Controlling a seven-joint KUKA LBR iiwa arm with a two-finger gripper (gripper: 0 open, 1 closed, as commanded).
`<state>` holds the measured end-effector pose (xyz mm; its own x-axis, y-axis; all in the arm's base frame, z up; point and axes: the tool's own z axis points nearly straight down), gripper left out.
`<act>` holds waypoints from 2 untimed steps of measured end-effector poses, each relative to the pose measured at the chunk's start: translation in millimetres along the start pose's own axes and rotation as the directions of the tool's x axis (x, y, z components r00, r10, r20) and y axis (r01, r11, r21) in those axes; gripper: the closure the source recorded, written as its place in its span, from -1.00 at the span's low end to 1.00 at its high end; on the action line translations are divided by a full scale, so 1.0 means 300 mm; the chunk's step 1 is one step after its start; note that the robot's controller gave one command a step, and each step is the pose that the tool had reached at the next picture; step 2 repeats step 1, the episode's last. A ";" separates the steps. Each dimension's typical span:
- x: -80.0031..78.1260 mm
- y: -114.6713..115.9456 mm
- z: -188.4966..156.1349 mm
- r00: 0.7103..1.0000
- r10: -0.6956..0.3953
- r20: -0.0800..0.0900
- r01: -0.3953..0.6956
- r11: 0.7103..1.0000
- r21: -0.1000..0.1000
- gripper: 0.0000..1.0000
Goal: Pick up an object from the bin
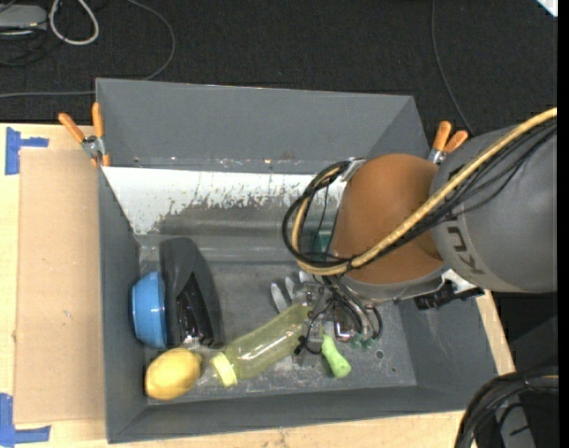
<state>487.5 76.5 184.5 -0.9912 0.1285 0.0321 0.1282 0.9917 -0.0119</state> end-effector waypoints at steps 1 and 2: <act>-0.128 0.125 -0.117 0.999 0.048 0.010 -0.048 0.999 -0.005 1.00; -0.128 0.125 -0.117 0.999 0.048 0.010 -0.048 0.999 -0.005 1.00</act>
Offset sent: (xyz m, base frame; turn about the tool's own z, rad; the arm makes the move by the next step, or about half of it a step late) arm 0.0020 0.0067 0.0447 -0.0015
